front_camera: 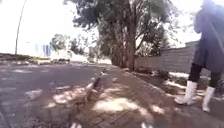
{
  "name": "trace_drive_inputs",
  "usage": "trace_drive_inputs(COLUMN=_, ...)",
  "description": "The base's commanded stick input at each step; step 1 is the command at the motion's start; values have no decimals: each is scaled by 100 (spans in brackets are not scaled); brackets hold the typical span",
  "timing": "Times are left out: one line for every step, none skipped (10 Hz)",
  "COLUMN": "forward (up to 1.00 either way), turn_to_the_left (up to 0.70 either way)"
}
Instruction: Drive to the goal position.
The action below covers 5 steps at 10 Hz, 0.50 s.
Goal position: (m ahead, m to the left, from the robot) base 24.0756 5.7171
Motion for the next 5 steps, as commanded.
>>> trace_drive_inputs(forward=70, turn_to_the_left=-14)
trace_drive_inputs(forward=70, turn_to_the_left=-10)
trace_drive_inputs(forward=70, turn_to_the_left=-7)
trace_drive_inputs(forward=70, turn_to_the_left=-3)
trace_drive_inputs(forward=70, turn_to_the_left=0)
